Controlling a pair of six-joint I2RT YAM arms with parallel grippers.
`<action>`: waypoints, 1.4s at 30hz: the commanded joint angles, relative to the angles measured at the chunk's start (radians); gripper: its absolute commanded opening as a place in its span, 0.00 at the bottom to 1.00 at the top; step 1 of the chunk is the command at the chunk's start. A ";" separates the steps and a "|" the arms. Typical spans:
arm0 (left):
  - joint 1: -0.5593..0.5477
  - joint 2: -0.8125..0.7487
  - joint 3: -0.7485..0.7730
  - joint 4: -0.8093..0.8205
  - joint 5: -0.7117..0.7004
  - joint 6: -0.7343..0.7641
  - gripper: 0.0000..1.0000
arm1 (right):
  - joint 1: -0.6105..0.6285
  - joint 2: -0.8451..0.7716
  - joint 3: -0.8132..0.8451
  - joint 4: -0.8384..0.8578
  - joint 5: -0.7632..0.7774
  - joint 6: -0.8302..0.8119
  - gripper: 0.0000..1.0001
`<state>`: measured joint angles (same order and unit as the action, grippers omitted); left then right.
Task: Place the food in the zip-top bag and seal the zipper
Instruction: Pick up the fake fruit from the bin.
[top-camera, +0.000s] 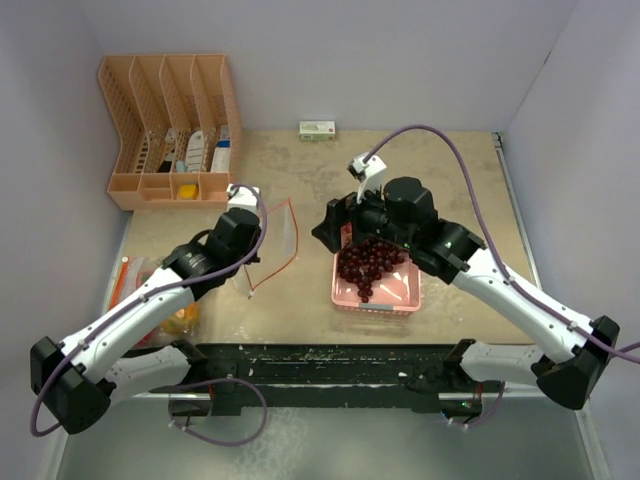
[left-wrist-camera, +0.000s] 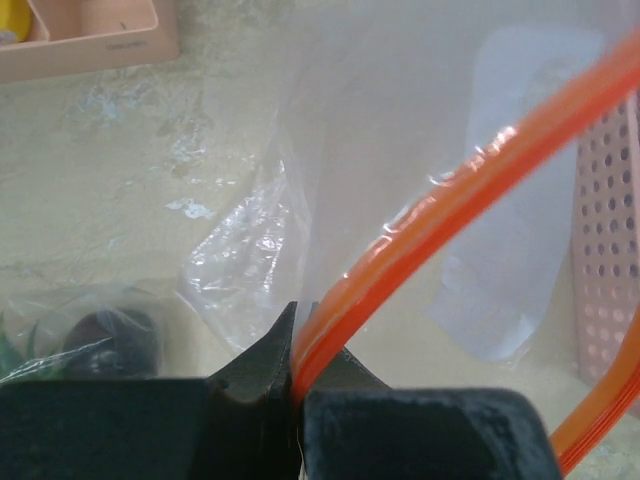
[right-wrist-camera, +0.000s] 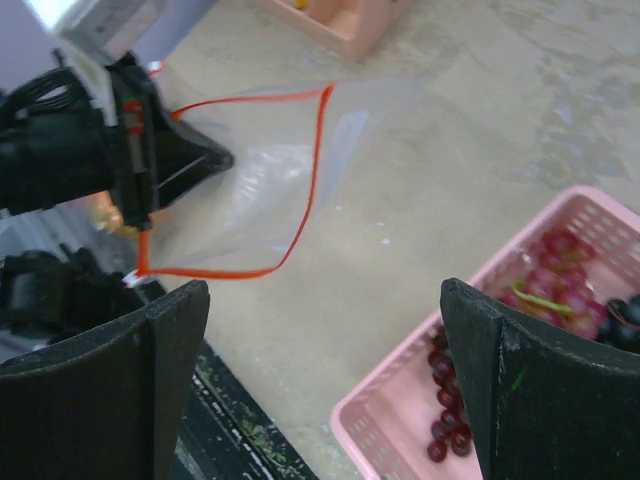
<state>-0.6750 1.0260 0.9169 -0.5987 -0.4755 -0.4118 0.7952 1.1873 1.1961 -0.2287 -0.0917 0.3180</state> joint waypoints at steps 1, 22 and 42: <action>0.003 0.046 0.009 0.111 0.026 -0.017 0.00 | -0.037 0.046 0.027 -0.165 0.264 0.053 1.00; 0.003 0.070 -0.008 0.224 0.070 0.002 0.00 | -0.214 0.556 -0.002 -0.013 0.296 0.131 0.82; 0.004 0.071 -0.040 0.236 0.056 -0.002 0.00 | -0.218 0.223 -0.078 -0.009 0.196 0.027 0.07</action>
<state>-0.6746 1.0958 0.8845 -0.4175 -0.4152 -0.4091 0.5812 1.5620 1.1141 -0.2451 0.1833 0.4061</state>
